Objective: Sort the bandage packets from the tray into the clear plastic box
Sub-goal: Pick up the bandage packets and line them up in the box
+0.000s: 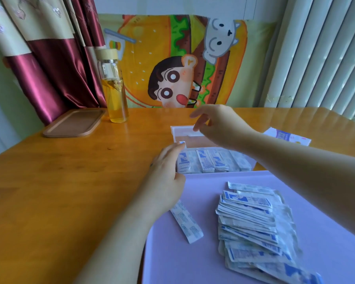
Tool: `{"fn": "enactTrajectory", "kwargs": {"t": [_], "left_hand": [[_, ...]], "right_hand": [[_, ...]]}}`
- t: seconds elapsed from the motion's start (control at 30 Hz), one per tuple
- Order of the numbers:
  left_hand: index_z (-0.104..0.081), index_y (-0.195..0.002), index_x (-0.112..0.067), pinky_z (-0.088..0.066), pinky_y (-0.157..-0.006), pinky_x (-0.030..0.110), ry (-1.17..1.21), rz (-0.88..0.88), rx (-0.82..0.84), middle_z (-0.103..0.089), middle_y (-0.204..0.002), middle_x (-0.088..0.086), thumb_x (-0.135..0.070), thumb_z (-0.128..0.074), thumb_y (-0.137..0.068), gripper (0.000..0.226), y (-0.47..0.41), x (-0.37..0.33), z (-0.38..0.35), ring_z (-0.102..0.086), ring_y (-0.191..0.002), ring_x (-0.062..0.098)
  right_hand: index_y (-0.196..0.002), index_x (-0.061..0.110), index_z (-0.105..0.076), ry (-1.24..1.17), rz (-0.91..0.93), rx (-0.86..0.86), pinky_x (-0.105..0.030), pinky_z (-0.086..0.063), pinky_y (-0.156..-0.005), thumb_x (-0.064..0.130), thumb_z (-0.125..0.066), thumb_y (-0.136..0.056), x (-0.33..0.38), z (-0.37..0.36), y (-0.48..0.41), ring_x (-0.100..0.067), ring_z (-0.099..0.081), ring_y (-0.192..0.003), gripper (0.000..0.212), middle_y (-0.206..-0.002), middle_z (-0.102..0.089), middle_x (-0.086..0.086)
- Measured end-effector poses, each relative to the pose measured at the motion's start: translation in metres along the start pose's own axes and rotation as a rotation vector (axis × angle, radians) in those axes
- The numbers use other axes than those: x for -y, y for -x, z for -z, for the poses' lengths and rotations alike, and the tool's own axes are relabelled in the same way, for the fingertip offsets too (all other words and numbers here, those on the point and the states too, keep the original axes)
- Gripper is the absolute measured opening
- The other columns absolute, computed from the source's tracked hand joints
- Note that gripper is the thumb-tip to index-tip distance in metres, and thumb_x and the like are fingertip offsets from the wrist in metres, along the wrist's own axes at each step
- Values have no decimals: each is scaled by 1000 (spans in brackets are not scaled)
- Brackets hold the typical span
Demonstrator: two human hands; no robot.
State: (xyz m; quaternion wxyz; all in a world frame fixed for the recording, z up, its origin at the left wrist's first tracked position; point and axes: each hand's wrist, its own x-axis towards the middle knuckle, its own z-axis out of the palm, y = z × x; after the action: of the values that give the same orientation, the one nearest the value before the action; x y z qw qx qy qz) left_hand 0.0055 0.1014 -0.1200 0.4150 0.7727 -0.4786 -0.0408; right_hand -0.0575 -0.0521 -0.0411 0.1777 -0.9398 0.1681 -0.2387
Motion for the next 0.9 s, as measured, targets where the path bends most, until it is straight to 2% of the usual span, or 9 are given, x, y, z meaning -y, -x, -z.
{"fn": "enactTrajectory", "kwargs": {"t": [0.03, 0.1, 0.2, 0.3, 0.37, 0.47, 0.6, 0.73, 0.9], "left_hand": [[-31, -145, -23, -23, -113, 23, -3, 2, -2, -24, -151, -15, 7, -40, -87, 66, 0, 0, 0, -19, -137, 0], [-32, -145, -22, -23, -111, 21, -20, 0, -4, -23, -152, -13, 7, -41, -88, 65, -1, 0, 1, -19, -137, 0], [-32, -145, -22, -14, -104, 8, -62, -11, -4, -23, -153, -11, 6, -40, -88, 64, 0, -3, 1, -18, -139, 1], [-33, -145, -22, -9, -100, 5, -104, -19, -17, -21, -154, -11, 4, -40, -90, 61, 2, -4, 0, -17, -140, 3], [-37, -143, -22, -12, -103, 10, -115, -21, -44, -21, -155, -10, 2, -41, -91, 57, 4, -5, -1, -18, -141, 5], [-48, -136, -20, -24, -104, 18, -78, -78, -146, -30, -149, -9, 2, -43, -91, 50, 7, -11, -3, -29, -135, 7], [-60, -124, -17, -43, -92, 17, -12, -244, -249, -47, -128, -12, 5, -47, -89, 43, 10, -24, -4, -48, -109, 0], [-65, -114, -18, -41, -77, 6, 17, -318, -205, -55, -112, -18, 6, -49, -89, 38, 14, -30, -9, -54, -97, -2], [-66, -110, -24, -37, -74, 1, 18, -235, -59, -59, -102, -25, 0, -50, -91, 34, 16, -29, -16, -56, -94, -6]], "right_hand": [[-111, 18, -64, -25, 55, -51, -3, -34, -56, 6, -50, -87, 0, 6, 16, 9, -50, -57, 31, -89, -68, 7], [-102, 24, -65, -6, 91, -12, -7, -32, -52, 11, -54, -86, -5, 14, 48, 6, -49, -54, 23, -80, -66, 13], [-100, 28, -66, 176, 4, 290, -6, -37, -57, 23, -60, -87, -28, 23, 86, 4, -53, -60, 15, -72, -60, 22], [-110, 25, -65, 271, -88, 463, -4, -39, -65, 28, -63, -87, -55, 28, 103, -1, -59, -79, 24, -87, -63, 21], [-113, 23, -65, 223, -143, 485, -5, -40, -68, 31, -66, -85, -65, 32, 108, -3, -61, -85, 29, -99, -66, 13], [-110, 27, -67, 148, -175, 559, -11, -45, -70, 40, -70, -80, -66, 30, 113, 1, -61, -81, 33, -96, -66, 17], [-107, 27, -65, 136, -216, 578, -23, -48, -76, 40, -73, -76, -64, 21, 112, -8, -59, -82, 34, -94, -64, 13], [-94, 30, -60, 39, -307, 590, -22, -46, -72, 38, -76, -73, -68, 20, 107, -6, -55, -74, 27, -80, -57, 17], [-77, 24, -67, -131, -403, 534, -18, -44, -61, 31, -78, -73, -82, 17, 106, -7, -53, -63, 13, -75, -67, 4]]}}
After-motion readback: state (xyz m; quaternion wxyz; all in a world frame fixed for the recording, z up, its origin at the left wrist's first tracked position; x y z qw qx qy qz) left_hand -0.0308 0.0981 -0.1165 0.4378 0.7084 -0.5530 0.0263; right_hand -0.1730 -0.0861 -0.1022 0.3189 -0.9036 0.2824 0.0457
